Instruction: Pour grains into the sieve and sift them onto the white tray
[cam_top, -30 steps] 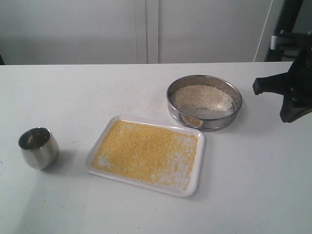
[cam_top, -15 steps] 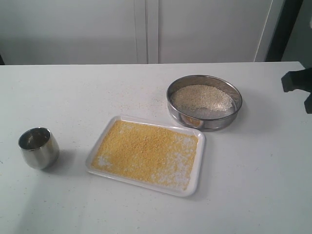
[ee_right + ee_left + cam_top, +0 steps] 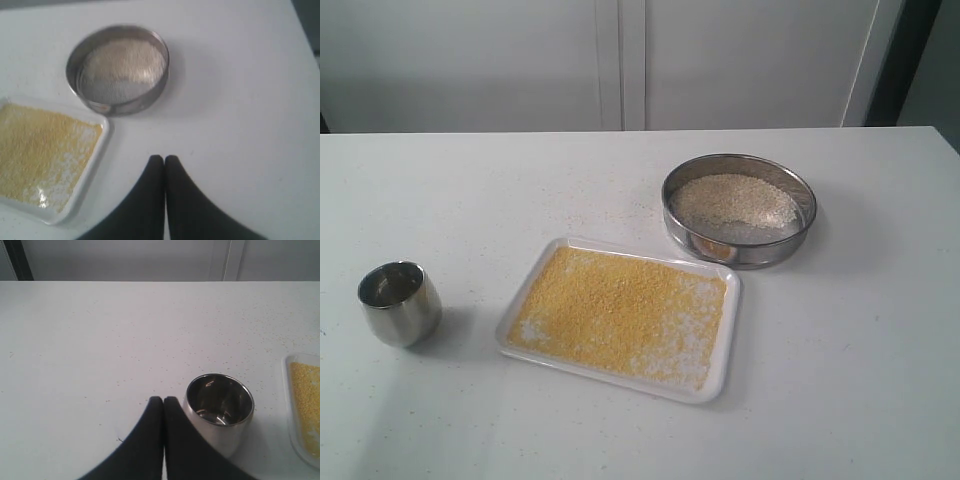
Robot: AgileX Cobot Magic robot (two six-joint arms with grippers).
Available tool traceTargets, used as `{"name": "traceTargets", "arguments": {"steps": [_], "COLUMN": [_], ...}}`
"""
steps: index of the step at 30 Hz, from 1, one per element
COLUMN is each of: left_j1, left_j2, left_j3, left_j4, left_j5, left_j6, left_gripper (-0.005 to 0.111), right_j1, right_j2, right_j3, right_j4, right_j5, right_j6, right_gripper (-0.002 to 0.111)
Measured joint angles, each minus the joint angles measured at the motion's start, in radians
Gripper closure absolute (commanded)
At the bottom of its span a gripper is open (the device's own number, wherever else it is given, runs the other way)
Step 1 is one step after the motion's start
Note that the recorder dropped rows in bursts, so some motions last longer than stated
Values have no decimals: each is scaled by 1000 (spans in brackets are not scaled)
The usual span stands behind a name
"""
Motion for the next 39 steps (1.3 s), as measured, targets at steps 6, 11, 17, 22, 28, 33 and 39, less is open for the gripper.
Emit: {"name": "traceTargets", "arguments": {"steps": [6, 11, 17, 22, 28, 33, 39], "left_j1": [0, 0, 0, 0, 0, 0, 0], "left_j2": [0, 0, 0, 0, 0, 0, 0], "left_j3": [0, 0, 0, 0, 0, 0, 0], "left_j4": [0, 0, 0, 0, 0, 0, 0], "left_j5": [0, 0, 0, 0, 0, 0, 0], "left_j6": [0, 0, 0, 0, 0, 0, 0], "left_gripper": [107, 107, 107, 107, 107, 107, 107], "right_j1": [0, 0, 0, 0, 0, 0, 0], "right_j2": [-203, -323, -374, -382, -382, -382, -419], "right_j3": [75, 151, 178, 178, 179, 179, 251], "right_j4": [-13, -15, -16, -16, -16, -16, -16], "right_j5": [-47, -121, -116, -108, -108, -108, -127], "right_j6": [0, 0, 0, -2, -9, -9, -10], "right_gripper": [108, 108, 108, 108, 108, 108, 108]}}
